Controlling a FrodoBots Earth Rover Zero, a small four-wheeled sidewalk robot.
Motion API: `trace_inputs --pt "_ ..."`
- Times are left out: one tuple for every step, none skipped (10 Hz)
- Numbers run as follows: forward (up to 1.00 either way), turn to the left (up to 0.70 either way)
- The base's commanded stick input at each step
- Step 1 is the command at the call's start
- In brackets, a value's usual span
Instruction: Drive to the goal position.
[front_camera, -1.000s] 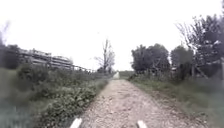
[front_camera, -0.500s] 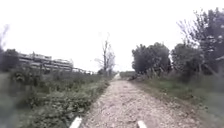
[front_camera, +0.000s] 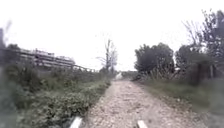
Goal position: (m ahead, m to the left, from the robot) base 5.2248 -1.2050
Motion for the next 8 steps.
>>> trace_inputs --pt "0.70 0.00" --pt "0.70 0.00" --pt "0.70 0.00" --pt "0.70 -0.27" --pt "0.70 -0.31" --pt "0.70 -0.09" --pt "0.70 0.00" --pt "0.70 0.00"
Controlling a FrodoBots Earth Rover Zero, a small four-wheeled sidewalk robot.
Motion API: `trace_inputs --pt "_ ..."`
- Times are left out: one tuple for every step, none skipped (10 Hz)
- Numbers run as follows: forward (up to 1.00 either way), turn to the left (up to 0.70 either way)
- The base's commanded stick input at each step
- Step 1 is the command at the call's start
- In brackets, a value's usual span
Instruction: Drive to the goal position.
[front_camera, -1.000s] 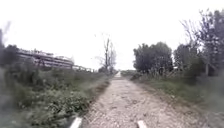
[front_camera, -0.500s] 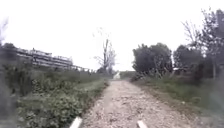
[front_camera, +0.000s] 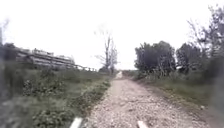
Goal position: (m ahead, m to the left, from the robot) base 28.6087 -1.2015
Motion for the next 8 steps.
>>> trace_inputs --pt "0.70 0.00" --pt "0.70 0.00" --pt "0.70 0.00" --pt "0.70 -0.28" --pt "0.70 -0.34" --pt "0.70 -0.27" --pt "0.70 -0.04" --pt "0.70 0.00"
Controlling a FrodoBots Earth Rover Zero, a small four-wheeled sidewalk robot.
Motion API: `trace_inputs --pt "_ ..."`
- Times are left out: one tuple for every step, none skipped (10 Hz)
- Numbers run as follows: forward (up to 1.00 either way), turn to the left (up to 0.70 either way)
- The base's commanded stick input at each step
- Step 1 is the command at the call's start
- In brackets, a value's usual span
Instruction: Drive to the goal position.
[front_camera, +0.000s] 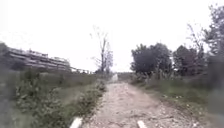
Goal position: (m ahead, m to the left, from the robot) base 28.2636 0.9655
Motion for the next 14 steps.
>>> trace_inputs --pt "0.70 0.00" --pt "0.70 0.00" --pt "0.70 0.00" --pt "0.70 0.00" --pt "0.70 0.00" --pt "0.70 0.00" --pt "0.70 0.00" --pt "0.70 0.00" --pt "0.70 0.00" --pt "0.70 0.00" --pt "0.70 0.00" --pt "0.70 0.00" --pt "0.70 0.00" --pt "0.70 0.00"
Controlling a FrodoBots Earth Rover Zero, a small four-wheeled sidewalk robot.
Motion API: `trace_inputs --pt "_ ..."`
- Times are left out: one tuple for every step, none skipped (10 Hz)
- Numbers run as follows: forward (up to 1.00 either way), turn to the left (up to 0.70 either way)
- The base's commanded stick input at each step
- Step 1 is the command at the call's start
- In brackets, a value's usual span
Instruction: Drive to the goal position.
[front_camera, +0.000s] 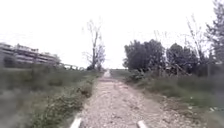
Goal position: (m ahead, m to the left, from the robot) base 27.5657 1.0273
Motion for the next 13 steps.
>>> trace_inputs --pt "0.70 0.00" --pt "0.70 0.00" --pt "0.70 0.00" --pt "0.70 0.00" --pt "0.70 0.00" --pt "0.70 0.00" --pt "0.70 0.00" --pt "0.70 0.00" --pt "0.70 -0.01" --pt "0.70 -0.05" --pt "0.70 -0.13" --pt "0.70 0.00" --pt "0.70 0.00"
